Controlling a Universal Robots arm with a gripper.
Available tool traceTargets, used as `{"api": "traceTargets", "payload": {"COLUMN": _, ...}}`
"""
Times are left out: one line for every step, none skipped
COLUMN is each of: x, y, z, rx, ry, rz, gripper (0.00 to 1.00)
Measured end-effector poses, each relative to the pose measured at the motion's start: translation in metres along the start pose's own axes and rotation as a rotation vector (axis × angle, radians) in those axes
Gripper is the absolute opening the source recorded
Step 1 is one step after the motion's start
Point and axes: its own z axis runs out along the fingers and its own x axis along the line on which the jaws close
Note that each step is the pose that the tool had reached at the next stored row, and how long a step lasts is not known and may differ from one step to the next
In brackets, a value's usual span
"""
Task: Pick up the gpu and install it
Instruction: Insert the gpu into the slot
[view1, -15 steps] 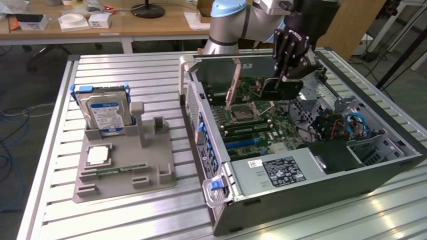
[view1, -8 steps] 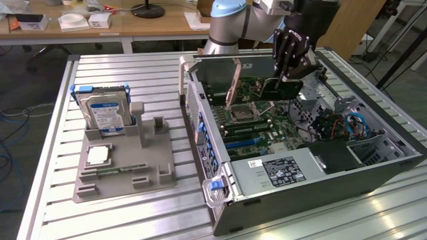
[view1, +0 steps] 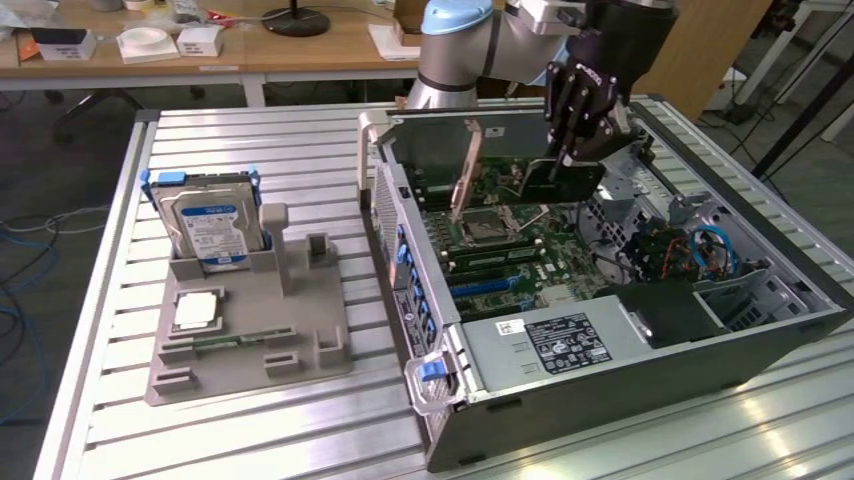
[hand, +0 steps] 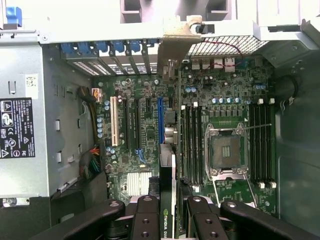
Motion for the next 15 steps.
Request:
{"api": "traceTargets", "payload": {"x": 0.0, "y": 0.0, "z": 0.0011, "rx": 0.0, "ry": -0.0001, "rz": 0.0, "gripper": 0.26}}
{"api": "traceTargets", "payload": {"x": 0.0, "y": -0.0001, "z": 0.0023, "rx": 0.0001, "ry": 0.0, "rz": 0.0, "gripper": 0.26}}
{"api": "traceTargets", "payload": {"x": 0.0, "y": -0.0002, "z": 0.0035, "rx": 0.0, "ry": 0.0, "rz": 0.0, "gripper": 0.26}}
{"api": "traceTargets", "payload": {"x": 0.0, "y": -0.0002, "z": 0.0049, "rx": 0.0, "ry": 0.0, "rz": 0.0, "gripper": 0.26}}
{"api": "traceTargets", "payload": {"x": 0.0, "y": -0.0003, "z": 0.0066, "rx": 0.0, "ry": -0.0001, "rz": 0.0, "gripper": 0.26}}
{"api": "traceTargets", "payload": {"x": 0.0, "y": -0.0004, "z": 0.0081, "rx": 0.0001, "ry": -0.0001, "rz": 0.0, "gripper": 0.26}}
{"api": "traceTargets", "payload": {"x": 0.0, "y": -0.0004, "z": 0.0095, "rx": 0.0, "ry": 0.0, "rz": 0.0, "gripper": 0.26}}
{"api": "traceTargets", "payload": {"x": 0.0, "y": -0.0005, "z": 0.011, "rx": 0.0001, "ry": 0.0, "rz": -0.001, "gripper": 0.26}}
{"api": "traceTargets", "payload": {"x": 0.0, "y": -0.0005, "z": 0.0122, "rx": 0.0001, "ry": 0.0, "rz": -0.002, "gripper": 0.26}}
{"api": "traceTargets", "payload": {"x": 0.0, "y": -0.0006, "z": 0.0133, "rx": 0.0001, "ry": 0.0001, "rz": -0.003, "gripper": 0.26}}
{"api": "traceTargets", "payload": {"x": 0.0, "y": -0.0006, "z": 0.0143, "rx": 0.0001, "ry": 0.0002, "rz": -0.005, "gripper": 0.26}}
{"api": "traceTargets", "payload": {"x": 0.0, "y": -0.0006, "z": 0.0155, "rx": 0.0006, "ry": 0.0002, "rz": -0.007, "gripper": 0.26}}
{"api": "traceTargets", "payload": {"x": 0.0, "y": -0.0006, "z": 0.0166, "rx": 0.0019, "ry": 0.0003, "rz": -0.009, "gripper": 0.26}}
{"api": "traceTargets", "payload": {"x": 0.0, "y": -0.0006, "z": 0.0176, "rx": 0.0042, "ry": 0.0003, "rz": -0.011, "gripper": 0.26}}
{"api": "traceTargets", "payload": {"x": 0.0, "y": -0.0007, "z": 0.0186, "rx": 0.007, "ry": 0.0003, "rz": -0.014, "gripper": 0.26}}
